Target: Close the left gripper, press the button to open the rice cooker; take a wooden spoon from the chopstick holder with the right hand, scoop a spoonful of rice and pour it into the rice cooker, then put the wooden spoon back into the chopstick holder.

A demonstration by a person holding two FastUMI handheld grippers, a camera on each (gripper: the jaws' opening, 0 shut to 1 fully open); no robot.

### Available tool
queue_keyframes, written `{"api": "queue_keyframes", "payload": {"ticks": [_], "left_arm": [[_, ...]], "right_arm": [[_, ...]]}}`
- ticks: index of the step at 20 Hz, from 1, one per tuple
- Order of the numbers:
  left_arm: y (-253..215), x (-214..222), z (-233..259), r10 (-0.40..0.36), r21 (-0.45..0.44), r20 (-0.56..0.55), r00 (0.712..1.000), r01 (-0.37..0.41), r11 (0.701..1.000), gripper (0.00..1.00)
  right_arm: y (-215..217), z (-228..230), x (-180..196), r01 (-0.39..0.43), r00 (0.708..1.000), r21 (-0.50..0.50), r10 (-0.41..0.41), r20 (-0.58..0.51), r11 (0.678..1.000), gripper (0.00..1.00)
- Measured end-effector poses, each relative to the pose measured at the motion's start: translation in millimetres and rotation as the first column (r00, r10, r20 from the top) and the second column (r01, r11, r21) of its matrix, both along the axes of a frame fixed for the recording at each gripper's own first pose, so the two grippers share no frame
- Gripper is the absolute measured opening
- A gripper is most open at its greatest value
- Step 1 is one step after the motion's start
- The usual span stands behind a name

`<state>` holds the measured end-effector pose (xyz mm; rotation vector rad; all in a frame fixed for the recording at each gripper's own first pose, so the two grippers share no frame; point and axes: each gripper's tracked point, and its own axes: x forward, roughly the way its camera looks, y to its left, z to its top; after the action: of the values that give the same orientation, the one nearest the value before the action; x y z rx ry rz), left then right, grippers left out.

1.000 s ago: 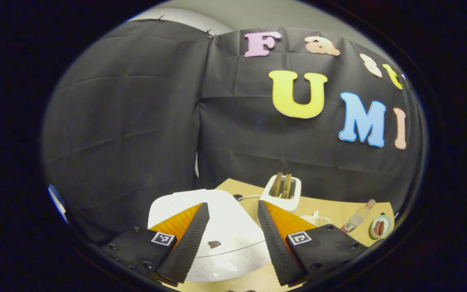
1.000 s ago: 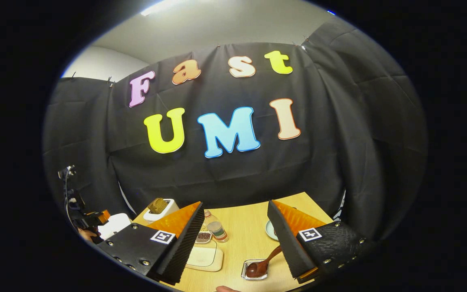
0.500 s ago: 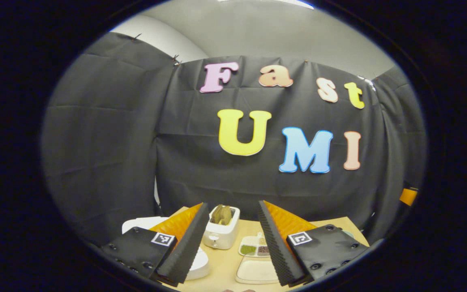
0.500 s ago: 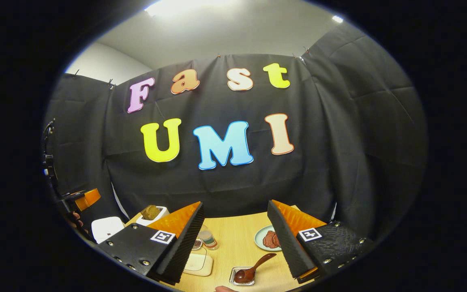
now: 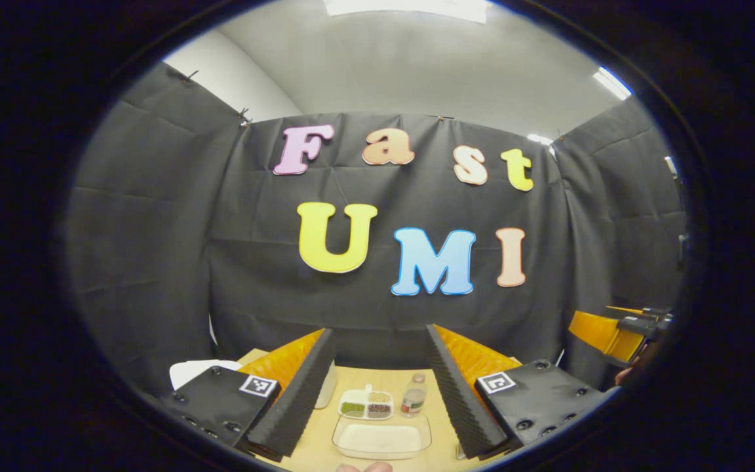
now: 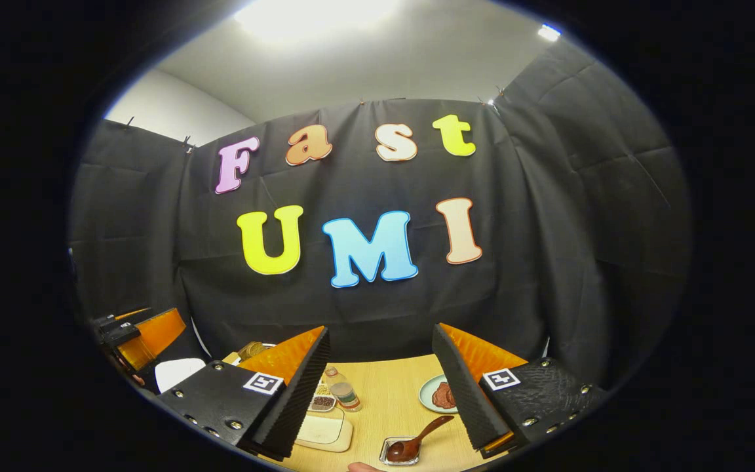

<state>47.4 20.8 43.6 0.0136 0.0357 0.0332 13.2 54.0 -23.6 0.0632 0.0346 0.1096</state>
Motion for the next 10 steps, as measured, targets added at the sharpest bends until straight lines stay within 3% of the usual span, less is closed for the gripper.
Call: {"api": "queue_keyframes", "payload": {"ticks": [10], "left_arm": [[21, -7, -1, 0.016, 0.033, -0.017, 1.000, -0.015, 0.999, 0.95]], "right_arm": [[17, 5, 0, -0.010, 1.000, -0.017, 0.010, 0.002, 1.000, 0.95]]}}
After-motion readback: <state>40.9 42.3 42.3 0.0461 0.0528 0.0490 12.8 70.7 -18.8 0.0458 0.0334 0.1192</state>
